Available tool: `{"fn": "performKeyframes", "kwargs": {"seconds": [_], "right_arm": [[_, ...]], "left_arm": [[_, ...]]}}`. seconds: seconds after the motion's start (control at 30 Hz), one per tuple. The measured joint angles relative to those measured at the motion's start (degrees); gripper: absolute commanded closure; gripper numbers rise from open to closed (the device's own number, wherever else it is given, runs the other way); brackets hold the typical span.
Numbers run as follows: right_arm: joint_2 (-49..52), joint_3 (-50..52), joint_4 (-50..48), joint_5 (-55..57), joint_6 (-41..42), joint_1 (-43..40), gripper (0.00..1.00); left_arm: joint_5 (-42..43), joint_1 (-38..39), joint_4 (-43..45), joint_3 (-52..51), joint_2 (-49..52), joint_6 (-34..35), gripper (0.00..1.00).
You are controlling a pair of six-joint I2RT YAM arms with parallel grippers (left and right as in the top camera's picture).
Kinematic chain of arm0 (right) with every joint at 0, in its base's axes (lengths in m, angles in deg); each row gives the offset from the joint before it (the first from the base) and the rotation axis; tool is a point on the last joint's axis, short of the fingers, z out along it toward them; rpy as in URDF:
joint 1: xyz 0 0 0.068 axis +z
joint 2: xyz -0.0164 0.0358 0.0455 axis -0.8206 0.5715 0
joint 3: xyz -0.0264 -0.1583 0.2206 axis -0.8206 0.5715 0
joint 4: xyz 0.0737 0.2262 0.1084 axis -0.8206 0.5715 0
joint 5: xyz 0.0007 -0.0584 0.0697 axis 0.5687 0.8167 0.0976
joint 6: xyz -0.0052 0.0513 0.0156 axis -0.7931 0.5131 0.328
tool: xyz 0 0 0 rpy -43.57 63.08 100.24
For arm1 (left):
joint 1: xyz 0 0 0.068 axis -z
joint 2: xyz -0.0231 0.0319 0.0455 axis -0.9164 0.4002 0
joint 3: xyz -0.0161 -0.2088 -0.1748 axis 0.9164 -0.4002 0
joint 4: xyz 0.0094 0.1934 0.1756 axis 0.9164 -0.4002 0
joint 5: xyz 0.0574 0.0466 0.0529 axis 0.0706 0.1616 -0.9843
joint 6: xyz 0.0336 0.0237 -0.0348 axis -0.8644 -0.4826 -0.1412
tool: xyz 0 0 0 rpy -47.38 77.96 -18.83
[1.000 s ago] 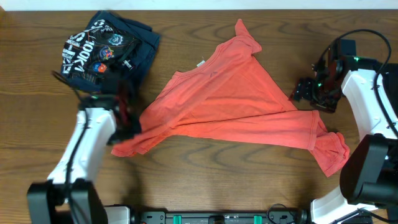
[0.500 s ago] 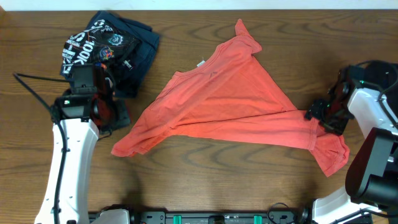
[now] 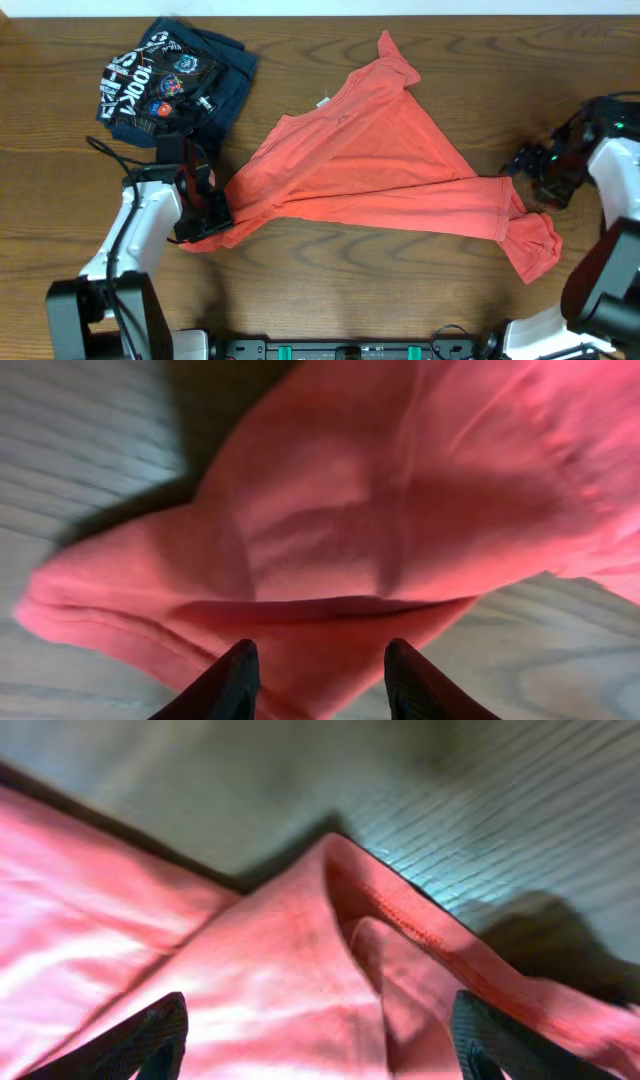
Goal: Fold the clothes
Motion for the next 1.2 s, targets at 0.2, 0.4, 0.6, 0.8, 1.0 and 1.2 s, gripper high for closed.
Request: {"fn": "performKeyframes", "kwargs": {"seconds": [0.2, 0.4, 0.6, 0.8, 1.0, 1.2], "right_arm": [[-6.36, -1.49, 6.80, -2.08, -1.49, -0.13, 0.15], [-6.62, -1.46, 8.52, -2.64, -3.67, -0.13, 0.15], [-6.62, -1.46, 8.13, -3.63, -4.33, -0.13, 0.15], [-6.62, -1.46, 9.11, -3.96, -4.55, -0.13, 0.14], [-6.62, -1.36, 9.35, -4.11, -4.59, -0.13, 0.14], [-6.62, -1.11, 9.42, -4.13, -4.61, -0.13, 0.14]], "left_arm": [[-2.01, 0.00, 5.09, -2.75, 3.82, 0.66, 0.64], [-3.52, 0.00, 3.78, -2.49, 4.55, 0.90, 0.62], [-4.44, 0.00, -1.09, 2.67, -0.85, -0.22, 0.50], [-8.83, 0.00, 4.04, 3.28, -2.16, -0.50, 0.44], [-12.17, -0.02, 7.93, 1.49, 4.87, -0.50, 0.44], [-12.61, -0.07, 8.55, 1.20, 8.63, -0.66, 0.87]]}}
